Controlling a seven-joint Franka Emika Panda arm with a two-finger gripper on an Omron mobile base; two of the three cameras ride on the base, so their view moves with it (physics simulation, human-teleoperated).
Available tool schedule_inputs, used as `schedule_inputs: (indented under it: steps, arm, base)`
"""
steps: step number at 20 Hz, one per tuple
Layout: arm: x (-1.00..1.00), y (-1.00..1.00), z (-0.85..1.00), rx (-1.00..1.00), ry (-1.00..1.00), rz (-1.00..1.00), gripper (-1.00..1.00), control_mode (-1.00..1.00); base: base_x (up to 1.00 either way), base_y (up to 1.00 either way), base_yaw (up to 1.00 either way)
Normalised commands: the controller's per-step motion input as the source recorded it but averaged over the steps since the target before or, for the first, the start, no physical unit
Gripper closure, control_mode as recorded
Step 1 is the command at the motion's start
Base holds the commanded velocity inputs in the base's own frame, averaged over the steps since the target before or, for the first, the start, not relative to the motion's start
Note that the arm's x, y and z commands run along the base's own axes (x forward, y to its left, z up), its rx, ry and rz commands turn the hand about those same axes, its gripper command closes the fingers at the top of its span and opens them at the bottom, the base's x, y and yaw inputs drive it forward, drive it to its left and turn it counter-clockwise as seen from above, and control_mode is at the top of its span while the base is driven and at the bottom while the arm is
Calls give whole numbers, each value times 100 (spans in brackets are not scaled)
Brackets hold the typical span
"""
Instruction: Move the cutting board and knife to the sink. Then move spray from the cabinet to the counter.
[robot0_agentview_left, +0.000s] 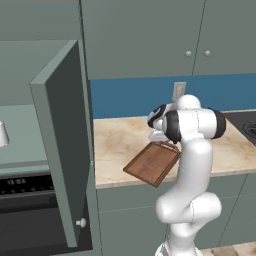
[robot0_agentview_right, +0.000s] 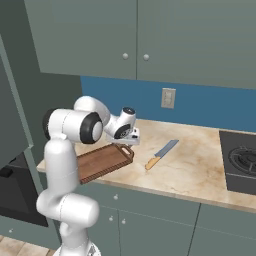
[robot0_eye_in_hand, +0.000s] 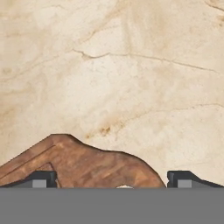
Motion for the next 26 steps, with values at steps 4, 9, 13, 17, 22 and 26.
schedule_inputs:
  steps: [4,9,13,17,22,26]
  arm:
    - [-49,0,-15,0,0,0,-100,-100]
    - [-14,0,-18,0,0,0,-100,-100]
    - [66,0,0,0,-4,0,-100,-100]
    - [-21,-14,0,1,-4,0,-100,-100]
    - [-32,-1,-12,0,1,0,-100,-100]
    - [-8,0,-29,0,0,1,-100,-100]
  base:
    - [0,0,0]
    - [0,0,0]
    - [0,0,0]
    - [0,0,0]
    - [0,0,0]
    - [0,0,0]
